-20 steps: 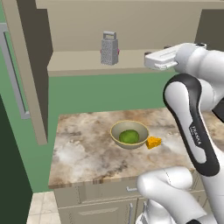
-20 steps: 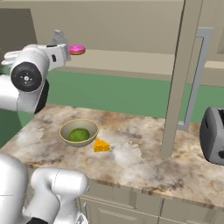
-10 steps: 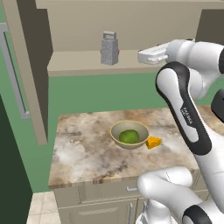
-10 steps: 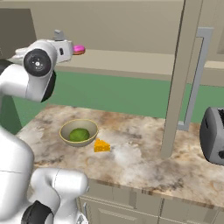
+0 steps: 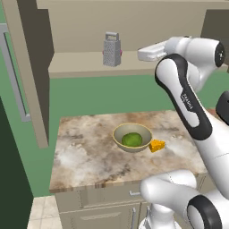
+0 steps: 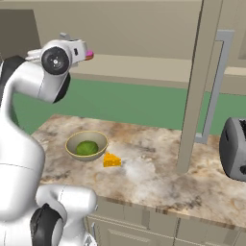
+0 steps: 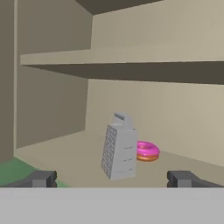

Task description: Pick the cheese from the fridge and the cheese grater from the cabinet and place them next to the salad bowl.

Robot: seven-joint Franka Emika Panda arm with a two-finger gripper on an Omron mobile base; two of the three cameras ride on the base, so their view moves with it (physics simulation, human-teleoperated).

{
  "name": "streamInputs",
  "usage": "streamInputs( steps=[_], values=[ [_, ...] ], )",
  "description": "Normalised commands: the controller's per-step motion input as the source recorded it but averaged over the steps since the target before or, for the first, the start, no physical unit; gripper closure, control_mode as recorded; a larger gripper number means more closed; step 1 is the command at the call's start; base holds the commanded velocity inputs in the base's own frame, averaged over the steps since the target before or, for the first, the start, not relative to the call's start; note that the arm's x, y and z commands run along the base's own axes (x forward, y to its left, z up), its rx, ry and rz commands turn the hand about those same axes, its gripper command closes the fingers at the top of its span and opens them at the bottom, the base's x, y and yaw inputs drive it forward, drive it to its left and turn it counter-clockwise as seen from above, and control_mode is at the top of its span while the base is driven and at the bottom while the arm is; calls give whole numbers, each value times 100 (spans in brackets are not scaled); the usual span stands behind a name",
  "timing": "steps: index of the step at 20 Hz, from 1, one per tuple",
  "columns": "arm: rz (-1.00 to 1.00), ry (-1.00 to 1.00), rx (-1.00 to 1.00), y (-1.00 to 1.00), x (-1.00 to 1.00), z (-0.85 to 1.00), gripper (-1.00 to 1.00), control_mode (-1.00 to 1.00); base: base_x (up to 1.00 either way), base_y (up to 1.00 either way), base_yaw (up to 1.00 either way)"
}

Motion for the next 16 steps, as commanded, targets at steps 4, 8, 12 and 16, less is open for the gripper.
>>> streamInputs(
  steps=[4, 8, 12, 16],
  values=[
    [0, 0, 0, 0, 24, -1, -100, -100, 0, 0, 0],
    [0, 0, 0, 0, 8, 0, -100, -100, 0, 0, 0],
    [0, 0, 0, 0, 10, 0, -100, -100, 0, 0, 0],
    [0, 0, 6, 3, 31, -2, -100, -100, 0, 0, 0]
  ],
)
